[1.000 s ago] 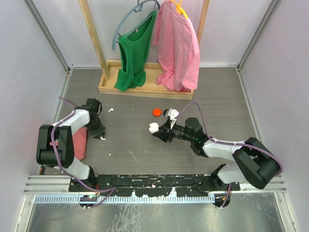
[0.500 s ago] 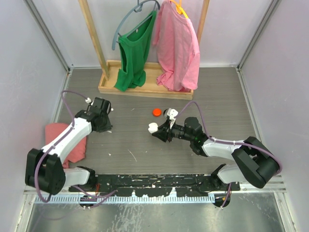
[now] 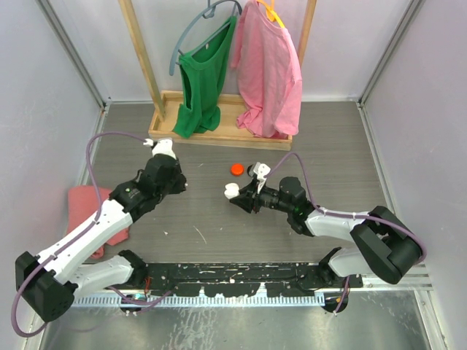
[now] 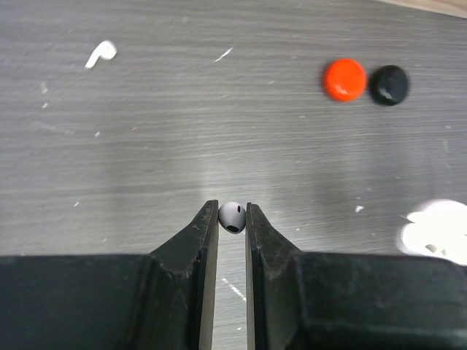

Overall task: Insert the wireless bluetooth earbuds into the charging case
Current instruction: Place the earbud in the charging case.

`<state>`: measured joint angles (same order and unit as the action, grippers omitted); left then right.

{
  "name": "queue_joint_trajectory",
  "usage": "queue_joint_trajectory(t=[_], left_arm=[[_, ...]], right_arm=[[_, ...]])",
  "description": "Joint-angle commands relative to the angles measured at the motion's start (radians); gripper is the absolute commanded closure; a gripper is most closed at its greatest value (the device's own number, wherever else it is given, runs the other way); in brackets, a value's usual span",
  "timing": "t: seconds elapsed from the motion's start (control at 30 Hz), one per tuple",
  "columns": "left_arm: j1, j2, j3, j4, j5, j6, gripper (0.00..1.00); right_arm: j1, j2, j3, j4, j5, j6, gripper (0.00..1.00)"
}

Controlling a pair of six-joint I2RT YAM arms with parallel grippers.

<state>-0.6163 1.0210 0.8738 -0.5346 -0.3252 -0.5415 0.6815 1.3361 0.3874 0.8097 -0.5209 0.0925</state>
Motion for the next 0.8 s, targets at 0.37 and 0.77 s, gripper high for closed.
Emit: queue_joint_trajectory(t=[0.37, 0.77], left_arm=[[-0.401, 0.070, 0.097, 0.247, -0.289, 0.143, 0.91], [-0.561, 0.106, 0.101, 0.446, -0.331, 0.267, 0.91]], right_arm=[[0.019, -0.123, -0.099, 0.211, 0.127, -0.023, 0.99], [0.034, -0.224, -0.160, 0.269, 0.172, -0.043, 0.99]])
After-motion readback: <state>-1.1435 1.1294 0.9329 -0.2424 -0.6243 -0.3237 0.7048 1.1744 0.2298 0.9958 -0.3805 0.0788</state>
